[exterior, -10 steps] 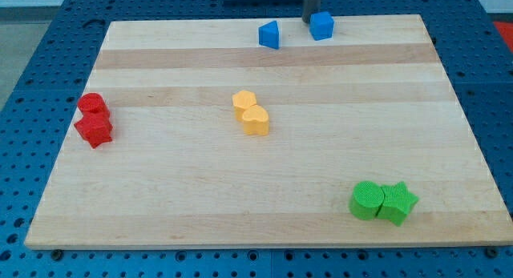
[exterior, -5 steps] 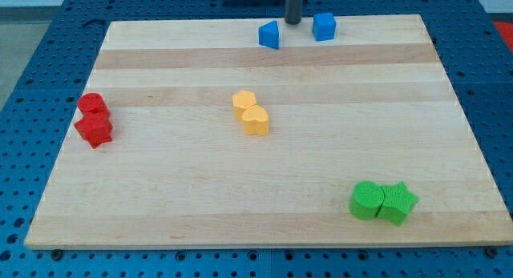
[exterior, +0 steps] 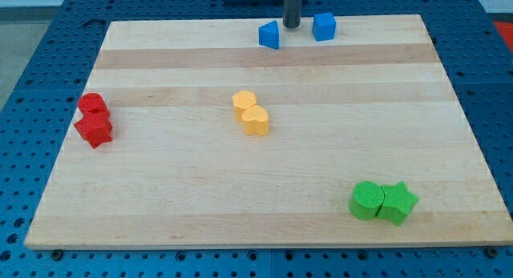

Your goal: Nudge blue triangle down a bit

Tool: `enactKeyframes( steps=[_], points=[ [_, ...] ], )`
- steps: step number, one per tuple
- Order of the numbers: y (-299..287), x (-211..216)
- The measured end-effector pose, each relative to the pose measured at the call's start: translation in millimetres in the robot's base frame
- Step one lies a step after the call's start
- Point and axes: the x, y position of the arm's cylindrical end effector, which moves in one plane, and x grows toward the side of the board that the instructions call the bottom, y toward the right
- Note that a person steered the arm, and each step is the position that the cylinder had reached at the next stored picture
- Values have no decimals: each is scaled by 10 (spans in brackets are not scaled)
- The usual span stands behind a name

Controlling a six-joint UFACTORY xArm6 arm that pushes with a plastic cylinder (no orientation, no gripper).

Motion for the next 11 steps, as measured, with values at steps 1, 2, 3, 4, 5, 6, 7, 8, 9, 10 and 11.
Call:
enactKeyframes(
  steps=[1,2,3,4,5,6,7,8,9,10,11],
  points=[
    [-60,-26],
    [-115,-63],
    [-115,-97],
    [-147,-84],
    [-250,-91],
    [-321,-92],
    [-531,-85],
    [-777,-23],
    [-777,247],
    [-743,465],
    [-743,471]
  ],
)
